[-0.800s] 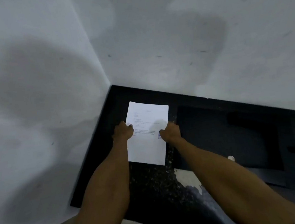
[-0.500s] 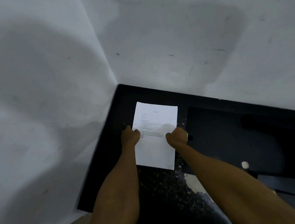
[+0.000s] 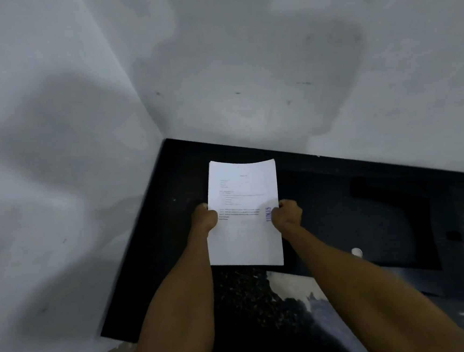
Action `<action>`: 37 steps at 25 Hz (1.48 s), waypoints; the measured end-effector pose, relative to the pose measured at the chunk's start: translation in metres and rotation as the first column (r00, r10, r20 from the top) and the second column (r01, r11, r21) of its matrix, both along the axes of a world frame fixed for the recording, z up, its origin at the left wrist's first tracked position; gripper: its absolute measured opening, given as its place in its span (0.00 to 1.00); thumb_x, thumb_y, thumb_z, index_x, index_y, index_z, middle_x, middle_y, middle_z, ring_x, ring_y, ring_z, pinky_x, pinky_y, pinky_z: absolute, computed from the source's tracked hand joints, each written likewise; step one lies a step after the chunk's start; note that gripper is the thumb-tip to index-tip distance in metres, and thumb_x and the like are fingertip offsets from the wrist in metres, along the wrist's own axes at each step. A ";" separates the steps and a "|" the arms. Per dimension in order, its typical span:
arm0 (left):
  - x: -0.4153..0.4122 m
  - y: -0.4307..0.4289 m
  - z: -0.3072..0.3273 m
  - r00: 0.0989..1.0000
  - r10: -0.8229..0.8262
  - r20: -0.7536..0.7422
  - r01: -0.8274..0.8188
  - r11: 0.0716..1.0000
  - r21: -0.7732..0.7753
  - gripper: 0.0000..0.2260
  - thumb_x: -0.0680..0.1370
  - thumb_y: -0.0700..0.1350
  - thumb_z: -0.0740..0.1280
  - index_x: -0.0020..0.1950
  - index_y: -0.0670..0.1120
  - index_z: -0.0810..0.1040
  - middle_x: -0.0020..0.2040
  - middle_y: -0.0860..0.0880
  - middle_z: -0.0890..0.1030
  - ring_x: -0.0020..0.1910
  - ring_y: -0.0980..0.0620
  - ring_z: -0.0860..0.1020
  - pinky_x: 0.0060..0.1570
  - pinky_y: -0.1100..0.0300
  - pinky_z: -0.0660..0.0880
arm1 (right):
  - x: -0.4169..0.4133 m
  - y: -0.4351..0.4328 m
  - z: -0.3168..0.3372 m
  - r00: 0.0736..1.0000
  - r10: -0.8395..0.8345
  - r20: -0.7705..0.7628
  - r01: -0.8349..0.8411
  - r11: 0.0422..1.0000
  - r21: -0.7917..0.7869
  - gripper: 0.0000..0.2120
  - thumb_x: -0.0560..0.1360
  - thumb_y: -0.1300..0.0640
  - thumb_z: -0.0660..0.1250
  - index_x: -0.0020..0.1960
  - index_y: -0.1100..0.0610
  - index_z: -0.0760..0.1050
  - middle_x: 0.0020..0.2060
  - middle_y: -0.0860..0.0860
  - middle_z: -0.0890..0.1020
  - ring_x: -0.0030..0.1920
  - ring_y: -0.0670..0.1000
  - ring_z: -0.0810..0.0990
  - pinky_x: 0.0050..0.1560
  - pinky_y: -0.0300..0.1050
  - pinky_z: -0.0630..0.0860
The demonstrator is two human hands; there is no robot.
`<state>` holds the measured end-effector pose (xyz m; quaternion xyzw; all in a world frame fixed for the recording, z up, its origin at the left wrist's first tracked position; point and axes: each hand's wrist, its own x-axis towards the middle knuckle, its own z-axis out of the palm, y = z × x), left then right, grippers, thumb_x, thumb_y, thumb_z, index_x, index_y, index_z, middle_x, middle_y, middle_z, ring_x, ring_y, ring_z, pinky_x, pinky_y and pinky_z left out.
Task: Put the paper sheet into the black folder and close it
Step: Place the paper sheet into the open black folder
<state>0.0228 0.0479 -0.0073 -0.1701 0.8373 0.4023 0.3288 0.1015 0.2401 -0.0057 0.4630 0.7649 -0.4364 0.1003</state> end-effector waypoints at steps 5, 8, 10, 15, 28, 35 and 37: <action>0.040 0.078 0.010 0.993 -0.116 -0.032 0.116 0.993 0.010 0.15 0.78 0.36 0.57 0.61 0.37 0.79 0.62 0.38 0.80 0.61 0.39 0.79 0.62 0.49 0.77 | 0.056 0.081 0.011 0.999 -0.048 -0.005 0.048 0.997 0.056 0.11 0.75 0.68 0.60 0.48 0.68 0.81 0.49 0.63 0.85 0.44 0.56 0.82 0.41 0.37 0.72; 0.070 0.118 0.006 0.984 -0.177 -0.023 0.177 0.984 0.002 0.15 0.79 0.36 0.58 0.62 0.37 0.78 0.63 0.38 0.80 0.61 0.39 0.79 0.64 0.47 0.77 | 0.088 0.119 0.010 1.000 -0.023 0.016 0.022 0.999 0.043 0.12 0.75 0.68 0.61 0.53 0.66 0.81 0.53 0.62 0.84 0.53 0.60 0.83 0.43 0.39 0.73; 0.085 0.138 0.001 0.981 -0.190 -0.027 0.190 0.982 -0.007 0.16 0.79 0.35 0.58 0.64 0.37 0.78 0.65 0.38 0.80 0.63 0.39 0.79 0.65 0.47 0.76 | 0.103 0.137 0.009 1.000 0.017 0.024 -0.018 0.999 0.034 0.16 0.75 0.68 0.61 0.61 0.64 0.79 0.58 0.62 0.82 0.57 0.60 0.81 0.51 0.43 0.77; 0.109 0.176 -0.002 0.964 -0.264 -0.040 0.259 0.961 -0.100 0.16 0.79 0.34 0.58 0.64 0.35 0.77 0.65 0.38 0.78 0.63 0.39 0.78 0.65 0.48 0.76 | 0.138 0.191 0.012 0.999 0.033 0.022 -0.034 0.996 0.081 0.23 0.76 0.66 0.61 0.70 0.60 0.71 0.65 0.60 0.78 0.64 0.60 0.77 0.62 0.45 0.74; 0.117 0.221 0.002 0.976 -0.186 -0.110 0.171 0.976 -0.132 0.15 0.79 0.34 0.57 0.61 0.35 0.78 0.62 0.37 0.80 0.61 0.38 0.79 0.58 0.50 0.78 | 0.216 0.289 0.013 0.989 -0.027 0.142 -0.038 0.900 0.434 0.27 0.73 0.60 0.64 0.72 0.58 0.66 0.73 0.61 0.64 0.73 0.64 0.61 0.69 0.63 0.66; 0.126 0.233 -0.003 0.979 -0.193 -0.058 0.188 0.978 -0.085 0.16 0.78 0.33 0.58 0.63 0.35 0.78 0.62 0.37 0.80 0.62 0.38 0.79 0.58 0.52 0.77 | 0.232 0.302 0.005 0.964 -0.043 0.261 -0.057 0.930 0.364 0.35 0.73 0.56 0.66 0.76 0.60 0.57 0.77 0.61 0.57 0.76 0.64 0.57 0.70 0.67 0.63; 0.132 0.244 -0.002 0.976 -0.212 -0.057 0.208 0.975 -0.073 0.14 0.79 0.34 0.60 0.62 0.34 0.79 0.61 0.37 0.81 0.61 0.38 0.80 0.57 0.52 0.77 | 0.233 0.304 0.003 0.963 -0.047 0.264 -0.052 0.933 0.355 0.35 0.73 0.56 0.66 0.76 0.60 0.57 0.77 0.60 0.56 0.76 0.64 0.56 0.69 0.67 0.63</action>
